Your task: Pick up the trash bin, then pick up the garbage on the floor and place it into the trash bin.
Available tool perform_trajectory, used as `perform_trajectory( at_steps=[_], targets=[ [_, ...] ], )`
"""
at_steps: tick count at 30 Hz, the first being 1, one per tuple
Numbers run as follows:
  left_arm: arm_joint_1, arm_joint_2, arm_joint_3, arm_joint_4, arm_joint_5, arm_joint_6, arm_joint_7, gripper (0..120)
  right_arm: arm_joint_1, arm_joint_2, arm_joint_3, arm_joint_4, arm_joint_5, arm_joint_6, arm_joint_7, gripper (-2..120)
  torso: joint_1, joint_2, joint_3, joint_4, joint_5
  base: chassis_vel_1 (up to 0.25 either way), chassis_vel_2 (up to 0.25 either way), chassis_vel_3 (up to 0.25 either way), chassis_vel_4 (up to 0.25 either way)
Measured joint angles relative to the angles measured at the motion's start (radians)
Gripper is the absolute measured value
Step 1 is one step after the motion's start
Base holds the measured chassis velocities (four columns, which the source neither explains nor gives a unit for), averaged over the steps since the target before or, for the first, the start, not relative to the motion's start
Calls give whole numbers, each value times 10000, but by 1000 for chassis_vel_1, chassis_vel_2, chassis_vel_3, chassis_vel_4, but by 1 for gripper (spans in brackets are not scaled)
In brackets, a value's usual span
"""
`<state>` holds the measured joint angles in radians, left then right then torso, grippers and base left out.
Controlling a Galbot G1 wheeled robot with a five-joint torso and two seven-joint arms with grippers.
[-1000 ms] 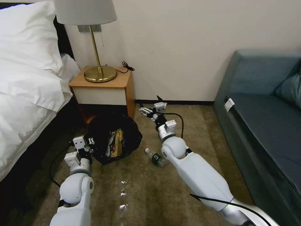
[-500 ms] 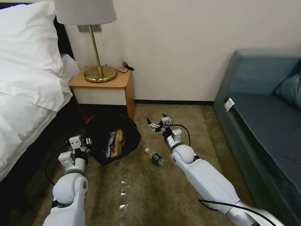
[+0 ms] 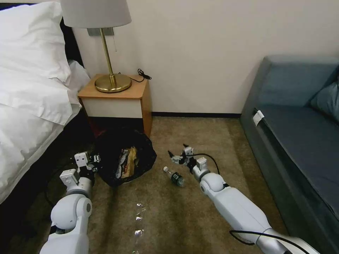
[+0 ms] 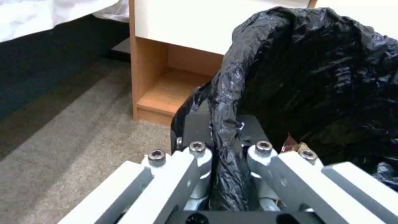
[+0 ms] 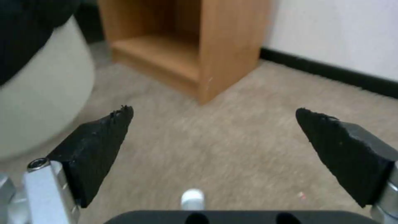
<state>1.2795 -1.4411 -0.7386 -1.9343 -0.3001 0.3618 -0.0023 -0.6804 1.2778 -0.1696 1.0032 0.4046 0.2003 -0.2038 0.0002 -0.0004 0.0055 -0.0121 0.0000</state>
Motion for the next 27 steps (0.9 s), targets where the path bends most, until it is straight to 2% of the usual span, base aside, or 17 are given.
perform_trajectory(
  at_steps=[11, 27],
  targets=[
    [112, -60, -171, -165, 28, -17, 42, 5, 355, 391, 98, -2020, -1464, 482, -1441, 100, 0, 0, 0, 1, -2, 0, 0, 0, 0],
    [339, -180, 92, -245, 319, -112, 42, 5, 429, 409, 238, -2526, -2017, 339, -1986, 100, 0, 0, 0, 0, -1, 0, 0, 0, 0]
  ],
)
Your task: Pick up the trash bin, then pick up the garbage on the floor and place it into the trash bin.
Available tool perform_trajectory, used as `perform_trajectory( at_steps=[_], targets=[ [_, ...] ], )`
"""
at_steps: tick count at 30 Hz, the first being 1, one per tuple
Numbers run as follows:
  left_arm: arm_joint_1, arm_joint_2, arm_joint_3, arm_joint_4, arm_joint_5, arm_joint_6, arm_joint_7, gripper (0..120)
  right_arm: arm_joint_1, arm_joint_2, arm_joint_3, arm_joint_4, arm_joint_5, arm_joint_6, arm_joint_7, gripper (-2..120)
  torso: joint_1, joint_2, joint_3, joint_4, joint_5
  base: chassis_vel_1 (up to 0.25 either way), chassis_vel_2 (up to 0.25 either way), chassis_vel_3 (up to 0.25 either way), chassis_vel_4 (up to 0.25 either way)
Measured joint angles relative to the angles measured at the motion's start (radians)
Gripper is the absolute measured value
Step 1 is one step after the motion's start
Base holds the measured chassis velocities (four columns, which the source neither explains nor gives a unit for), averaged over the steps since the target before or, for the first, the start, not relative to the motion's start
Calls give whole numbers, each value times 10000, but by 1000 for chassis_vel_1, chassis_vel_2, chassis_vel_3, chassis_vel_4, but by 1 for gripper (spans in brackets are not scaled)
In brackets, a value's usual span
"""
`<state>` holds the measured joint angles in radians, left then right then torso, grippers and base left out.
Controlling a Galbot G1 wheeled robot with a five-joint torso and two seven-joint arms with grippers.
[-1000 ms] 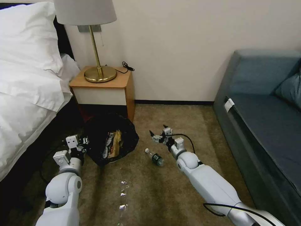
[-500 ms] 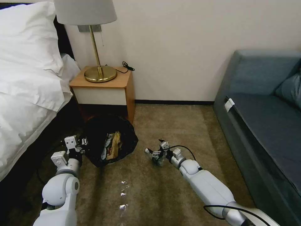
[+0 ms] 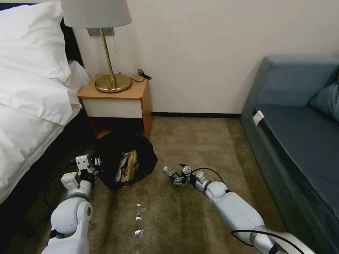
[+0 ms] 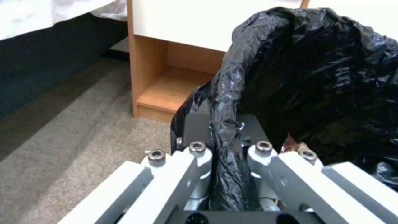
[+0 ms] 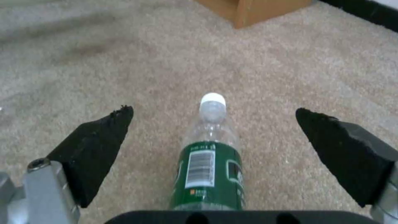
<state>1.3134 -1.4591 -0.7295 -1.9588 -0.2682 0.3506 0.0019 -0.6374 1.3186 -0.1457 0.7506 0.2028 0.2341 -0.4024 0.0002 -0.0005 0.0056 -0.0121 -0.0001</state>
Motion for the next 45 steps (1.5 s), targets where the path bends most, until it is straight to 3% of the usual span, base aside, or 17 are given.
perform_trajectory(
  at_steps=[23, 42, 45],
  targets=[
    [539, -231, 2, -306, 249, -139, 46, 5, 406, 477, 89, -1516, -999, -240, 258, 100, 0, 0, 0, 0, -1, 0, 0, 0, 0],
    [813, -265, -170, -492, 321, -188, 92, 5, 541, 929, 792, -2658, -1314, 16, -118, 100, 0, 0, 0, 1, -1, 0, 0, 0, 0],
    [813, -289, -131, -532, 347, -189, 91, 5, 540, 953, 844, -2743, -1315, 60, -125, 92, 0, 0, 0, 1, 0, 0, 0, 0, 0]
  ],
)
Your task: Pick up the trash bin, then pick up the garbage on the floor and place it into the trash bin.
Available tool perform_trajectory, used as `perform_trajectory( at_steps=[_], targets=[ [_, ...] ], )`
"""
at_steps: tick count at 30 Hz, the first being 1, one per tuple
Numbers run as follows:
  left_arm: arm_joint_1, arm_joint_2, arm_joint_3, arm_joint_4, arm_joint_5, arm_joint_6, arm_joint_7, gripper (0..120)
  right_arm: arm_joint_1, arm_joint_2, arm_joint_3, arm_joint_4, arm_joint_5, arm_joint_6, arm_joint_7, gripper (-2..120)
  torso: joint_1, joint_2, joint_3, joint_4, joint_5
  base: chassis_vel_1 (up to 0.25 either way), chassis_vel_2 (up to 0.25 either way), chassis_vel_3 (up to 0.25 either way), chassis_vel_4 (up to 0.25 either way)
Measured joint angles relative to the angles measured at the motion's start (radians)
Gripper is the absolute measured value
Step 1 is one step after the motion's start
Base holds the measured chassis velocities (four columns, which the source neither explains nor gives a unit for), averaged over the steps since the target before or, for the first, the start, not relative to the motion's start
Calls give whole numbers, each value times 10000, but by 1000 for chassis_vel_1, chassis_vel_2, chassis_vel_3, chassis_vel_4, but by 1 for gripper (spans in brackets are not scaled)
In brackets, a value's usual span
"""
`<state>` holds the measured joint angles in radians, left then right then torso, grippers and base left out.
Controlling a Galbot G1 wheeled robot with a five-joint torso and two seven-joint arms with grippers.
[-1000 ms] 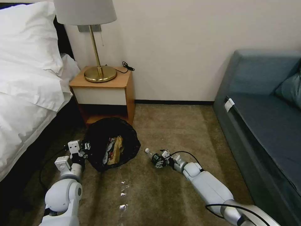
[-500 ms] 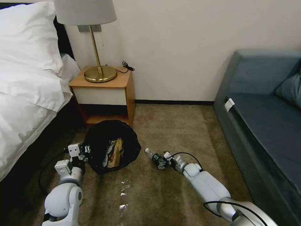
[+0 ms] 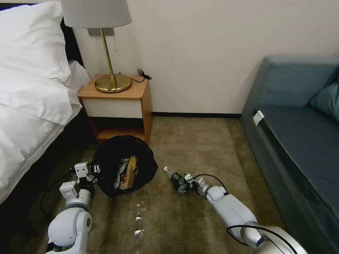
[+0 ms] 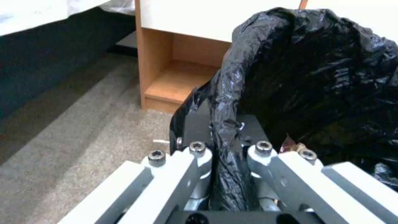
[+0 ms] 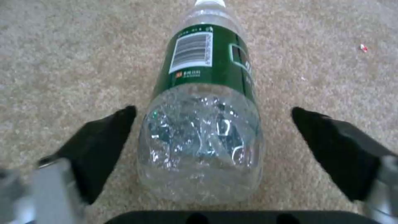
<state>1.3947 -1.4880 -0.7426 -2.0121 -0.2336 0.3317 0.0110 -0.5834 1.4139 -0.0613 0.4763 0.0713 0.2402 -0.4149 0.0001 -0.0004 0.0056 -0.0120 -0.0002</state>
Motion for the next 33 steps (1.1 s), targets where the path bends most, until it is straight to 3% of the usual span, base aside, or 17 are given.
perform_trajectory(
  at_steps=[6, 7, 10, 12, 14, 19, 33],
  targets=[
    [-12, -22, 30, -1, 31, 0, -2, 5, -40, 15, 43, -93, 3, 62, 19, 73, 0, 0, 0, -1, 0, 0, 0, 0, 0],
    [-11, -23, 29, 17, 31, 0, -3, 5, -55, 15, 87, -93, -39, 63, 11, 65, 0, 0, 0, 0, 0, 0, 0, 0, 0],
    [-17, -20, 29, 28, 31, 0, -3, 5, -63, 12, 114, -96, -56, 63, 7, 60, 0, 0, 0, -1, 0, 0, 0, 0, 0],
    [-87, 2, 43, 59, 16, 2, -4, 5, -80, -7, 168, -97, -70, 70, 3, 46, 0, 1, 0, -1, 0, 0, 0, 0, 0],
    [-119, 6, 61, 80, 7, 10, -5, 5, -87, -13, 199, -104, -70, 80, 5, 41, 0, 0, 0, -1, 0, 0, 0, 0, 0],
    [-189, 7, 112, 132, -3, 17, -10, 5, -96, -32, 222, -108, -69, 102, 12, 34, 0, 0, 0, -1, 0, 0, 0, 0, 0],
    [-283, 16, 118, 214, -54, 27, -19, 5, -146, -47, 465, 271, 171, 139, 234, 34, 0, 0, 1, 0, 0, 0, 0, 0, 0]
  ],
)
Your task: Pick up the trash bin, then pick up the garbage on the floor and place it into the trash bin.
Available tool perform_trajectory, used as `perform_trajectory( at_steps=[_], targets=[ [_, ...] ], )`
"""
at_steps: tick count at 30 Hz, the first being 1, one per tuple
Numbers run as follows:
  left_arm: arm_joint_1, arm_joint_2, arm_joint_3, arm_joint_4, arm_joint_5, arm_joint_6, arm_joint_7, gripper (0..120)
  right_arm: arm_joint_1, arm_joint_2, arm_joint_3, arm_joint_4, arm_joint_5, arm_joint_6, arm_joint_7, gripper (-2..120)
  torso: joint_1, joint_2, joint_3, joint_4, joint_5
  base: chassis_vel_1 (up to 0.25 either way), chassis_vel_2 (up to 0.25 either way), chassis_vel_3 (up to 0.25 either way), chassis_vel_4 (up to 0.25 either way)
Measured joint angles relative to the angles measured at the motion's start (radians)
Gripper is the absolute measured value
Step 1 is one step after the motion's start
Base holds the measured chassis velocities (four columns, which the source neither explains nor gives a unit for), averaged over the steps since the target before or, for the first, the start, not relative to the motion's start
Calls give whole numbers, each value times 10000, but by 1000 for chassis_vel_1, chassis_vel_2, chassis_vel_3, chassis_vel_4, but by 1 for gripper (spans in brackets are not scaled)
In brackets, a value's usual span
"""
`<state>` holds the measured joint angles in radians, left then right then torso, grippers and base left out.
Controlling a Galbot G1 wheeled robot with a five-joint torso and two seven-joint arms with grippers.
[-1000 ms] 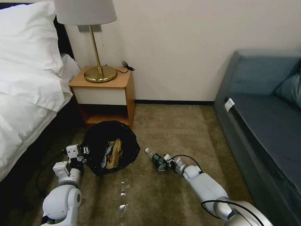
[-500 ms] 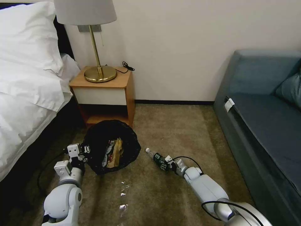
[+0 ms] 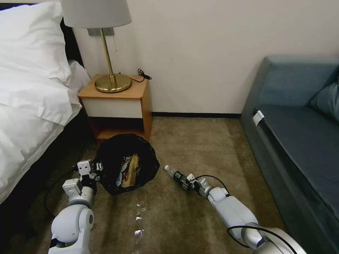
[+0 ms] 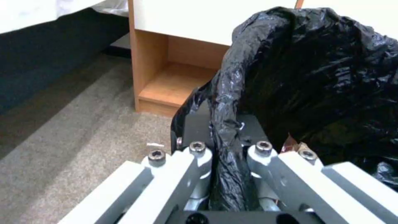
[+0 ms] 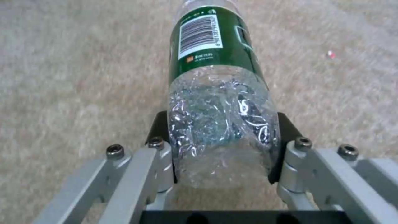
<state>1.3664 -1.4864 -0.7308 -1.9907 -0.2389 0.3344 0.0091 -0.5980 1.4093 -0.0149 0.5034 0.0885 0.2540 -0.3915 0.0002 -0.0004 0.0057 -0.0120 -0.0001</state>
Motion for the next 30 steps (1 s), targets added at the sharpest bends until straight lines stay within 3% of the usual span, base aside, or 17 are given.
perform_trajectory(
  at_steps=[12, 30],
  targets=[
    [27, 82, -319, 6, -256, -72, 73, 5, -232, -202, 583, 733, 375, -10, 232, 34, 0, 0, -1, 0, 0, 0, 0, 0, 0],
    [-242, -86, -43, 33, -195, -41, 41, 5, -509, -462, 1574, 1507, 748, -13, 644, 34, 0, 0, -1, -1, 1, 0, 0, 0, 0]
  ],
)
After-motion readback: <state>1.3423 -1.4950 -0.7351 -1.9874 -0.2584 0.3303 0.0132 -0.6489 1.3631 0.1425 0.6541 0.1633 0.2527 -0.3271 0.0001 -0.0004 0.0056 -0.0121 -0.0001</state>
